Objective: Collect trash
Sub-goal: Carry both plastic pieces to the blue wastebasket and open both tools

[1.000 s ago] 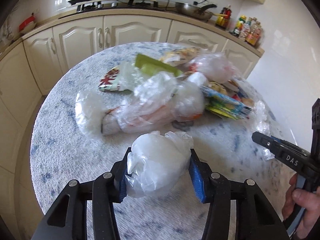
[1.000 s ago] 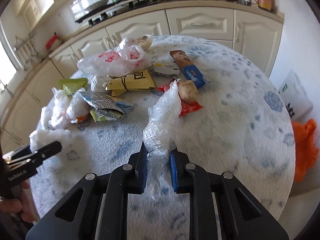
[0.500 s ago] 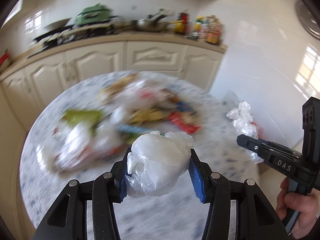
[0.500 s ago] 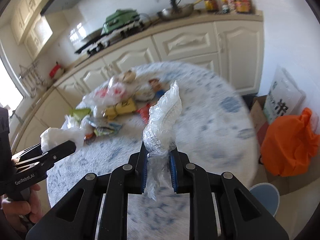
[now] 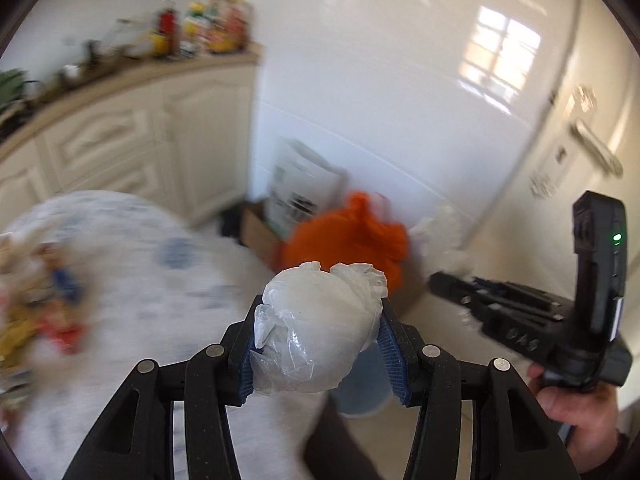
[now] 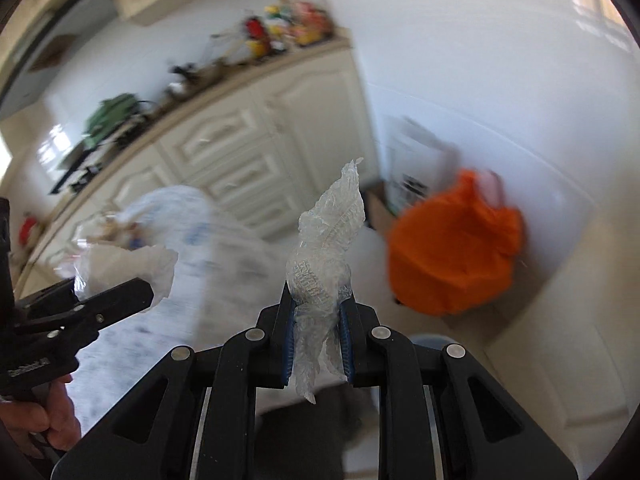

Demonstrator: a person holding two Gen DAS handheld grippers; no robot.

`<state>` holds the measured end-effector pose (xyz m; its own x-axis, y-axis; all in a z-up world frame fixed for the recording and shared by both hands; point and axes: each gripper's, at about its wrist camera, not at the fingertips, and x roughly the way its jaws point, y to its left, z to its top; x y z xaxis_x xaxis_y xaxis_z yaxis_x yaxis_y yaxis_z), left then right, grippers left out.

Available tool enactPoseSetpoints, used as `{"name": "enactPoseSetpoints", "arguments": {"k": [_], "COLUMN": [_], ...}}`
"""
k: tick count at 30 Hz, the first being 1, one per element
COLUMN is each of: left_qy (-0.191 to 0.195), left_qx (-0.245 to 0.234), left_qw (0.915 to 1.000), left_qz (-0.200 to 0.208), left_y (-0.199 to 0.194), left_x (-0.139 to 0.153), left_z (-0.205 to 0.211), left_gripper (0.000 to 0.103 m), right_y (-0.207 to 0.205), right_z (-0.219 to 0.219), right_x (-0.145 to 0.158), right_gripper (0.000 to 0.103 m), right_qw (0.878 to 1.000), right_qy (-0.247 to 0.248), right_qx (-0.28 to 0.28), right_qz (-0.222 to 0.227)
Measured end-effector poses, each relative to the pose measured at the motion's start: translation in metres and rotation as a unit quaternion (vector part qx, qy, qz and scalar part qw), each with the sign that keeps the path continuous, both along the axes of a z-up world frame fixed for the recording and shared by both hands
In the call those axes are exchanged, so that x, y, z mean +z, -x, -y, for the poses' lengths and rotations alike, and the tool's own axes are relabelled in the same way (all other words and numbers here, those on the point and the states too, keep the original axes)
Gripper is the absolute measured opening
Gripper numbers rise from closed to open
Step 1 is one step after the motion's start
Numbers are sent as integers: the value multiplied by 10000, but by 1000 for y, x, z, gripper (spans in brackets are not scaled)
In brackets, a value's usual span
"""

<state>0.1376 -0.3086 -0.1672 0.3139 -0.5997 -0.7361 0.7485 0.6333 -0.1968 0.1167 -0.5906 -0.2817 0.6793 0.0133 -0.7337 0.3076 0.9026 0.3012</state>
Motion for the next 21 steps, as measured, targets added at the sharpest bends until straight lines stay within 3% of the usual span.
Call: {"name": "enactPoseSetpoints", "arguments": {"k": [7,11,14,15,16,19,21], "left_qy": [-629,-948,-1223,-1364,-1528,-1722,-1763], "left_qx": [-636,-816,-962,-991,-1018,-956,-888], "left_qw": [9941,9876,9814,9792,9759,9730,9739], "left_qz": [-611,-950,-1123,-1124,-1181,-1205,-1123], "left_y": [-29,-54,-60,-62,-65,-72,-75], "left_x": [-77,-126,-160,-170,-182,-201,-202], "left_z": [115,157,187,202,215,236,243], "left_gripper": [48,49,51,57,68,77,84], "right_y": [20,23,23,24,26,37,45], "right_z": [53,78,94,98,101,108,111], "right_x": [-74,-116,-151,-160,-168,-181,-182], "right_gripper": [18,18,22,23,28,75,78], "right_qw": [9952,9893,9821,9797,9775,9709,9694], "right_qy": [-456,-761,-970,-1036,-1105,-1163,-1237], "right_qx": [-556,-800,-985,-1024,-1088,-1399,-1490], "right_qz": [-660,-955,-1282,-1377,-1431,-1557,-1507]}}
